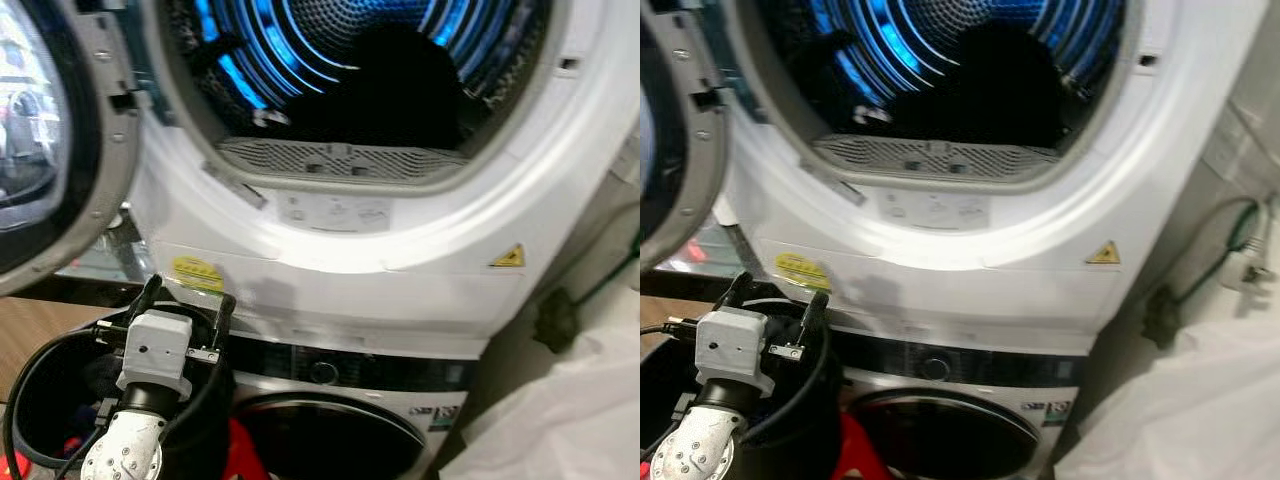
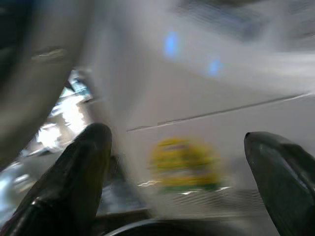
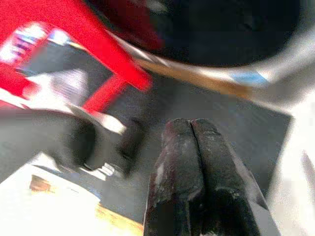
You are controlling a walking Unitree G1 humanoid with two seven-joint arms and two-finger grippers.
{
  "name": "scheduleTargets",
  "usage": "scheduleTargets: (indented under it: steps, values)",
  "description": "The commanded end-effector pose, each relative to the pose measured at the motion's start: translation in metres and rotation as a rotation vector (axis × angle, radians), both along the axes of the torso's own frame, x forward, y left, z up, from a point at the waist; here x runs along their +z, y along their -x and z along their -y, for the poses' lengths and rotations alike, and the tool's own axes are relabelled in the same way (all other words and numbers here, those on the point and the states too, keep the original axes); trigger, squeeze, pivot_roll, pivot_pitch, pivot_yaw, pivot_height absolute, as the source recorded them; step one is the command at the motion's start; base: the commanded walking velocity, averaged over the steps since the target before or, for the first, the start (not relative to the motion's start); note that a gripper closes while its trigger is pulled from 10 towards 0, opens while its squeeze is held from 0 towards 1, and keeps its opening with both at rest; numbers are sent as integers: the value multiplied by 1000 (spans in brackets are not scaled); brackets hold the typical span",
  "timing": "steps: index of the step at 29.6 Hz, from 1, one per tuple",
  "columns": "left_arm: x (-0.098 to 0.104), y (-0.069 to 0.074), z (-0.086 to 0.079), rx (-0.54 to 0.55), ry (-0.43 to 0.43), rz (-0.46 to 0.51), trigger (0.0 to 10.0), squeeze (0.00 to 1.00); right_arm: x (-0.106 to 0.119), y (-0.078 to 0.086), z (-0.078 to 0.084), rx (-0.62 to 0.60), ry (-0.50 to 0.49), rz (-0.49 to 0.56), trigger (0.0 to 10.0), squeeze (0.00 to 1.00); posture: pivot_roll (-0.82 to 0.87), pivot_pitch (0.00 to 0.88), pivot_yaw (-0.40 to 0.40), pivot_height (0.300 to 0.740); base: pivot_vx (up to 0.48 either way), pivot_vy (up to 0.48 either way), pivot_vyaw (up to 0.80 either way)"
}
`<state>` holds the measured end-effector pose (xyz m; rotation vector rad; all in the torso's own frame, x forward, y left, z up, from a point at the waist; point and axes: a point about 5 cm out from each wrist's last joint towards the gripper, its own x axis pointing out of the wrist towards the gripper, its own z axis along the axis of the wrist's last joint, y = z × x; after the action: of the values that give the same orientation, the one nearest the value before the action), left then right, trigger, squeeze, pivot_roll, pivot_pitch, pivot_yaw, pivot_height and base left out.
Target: Clothes washing
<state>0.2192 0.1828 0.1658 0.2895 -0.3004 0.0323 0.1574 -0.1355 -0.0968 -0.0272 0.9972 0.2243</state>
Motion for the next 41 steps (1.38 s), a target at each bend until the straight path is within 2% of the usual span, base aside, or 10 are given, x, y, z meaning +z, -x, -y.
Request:
scheduleTargets:
  steps: [1, 8, 11, 14, 22, 26, 34, 35, 36, 41]
  values:
    - [3, 0, 2, -8, -7, 9, 10000, 0, -1, 2, -3, 2, -9, -4, 10000, 0, 230, 0, 17, 740, 0, 356, 0]
    - [1, -3, 6, -35, -8, -14, 10000, 0, -1, 3, -3, 2, -8, -6, 10000, 0, 228, 0, 17, 740, 0, 153, 0]
    - [-2, -3, 11, -86, 61, -42, 10000, 0, -1, 3, -3, 5, -7, -7, 10000, 0, 229, 0, 16, 740, 0, 0, 0]
    - [-11, 0, 21, -197, 102, -125, 10000, 0, -1, 3, -3, 13, -4, -9, 10000, 0, 233, 0, 11, 740, 0, 0, 0]
    - [-31, 1, 18, -188, 201, -267, 10000, 0, -1, 4, -4, 29, -3, -12, 10000, 0, 245, 0, 8, 740, 0, 0, 0]
    - [-50, -5, -9, -12, 333, -400, 10000, 0, -2, 4, -5, 41, -2, -16, 10000, 0, 247, 0, 7, 740, 0, 0, 0]
    - [-45, -13, -32, 48, 405, -397, 10000, 0, -3, 7, -5, 49, -1, -22, 10000, 0, 247, 0, 5, 740, 0, 0, 0]
    - [-46, -13, -34, 59, 422, -407, 10000, 55, -3, 7, -5, 49, 0, -23, 10000, 0, 248, 0, 3, 740, 0, 0, 0]
    - [-49, -14, -42, 111, 458, -424, 10000, 1000, -3, 7, -5, 51, 0, -25, 10000, 0, 248, 0, 3, 740, 0, 0, 0]
    - [-63, -18, -59, 176, 561, -532, 10000, 1000, -3, 8, -4, 60, 4, -27, 10000, 0, 246, 0, -5, 740, 0, 0, 0]
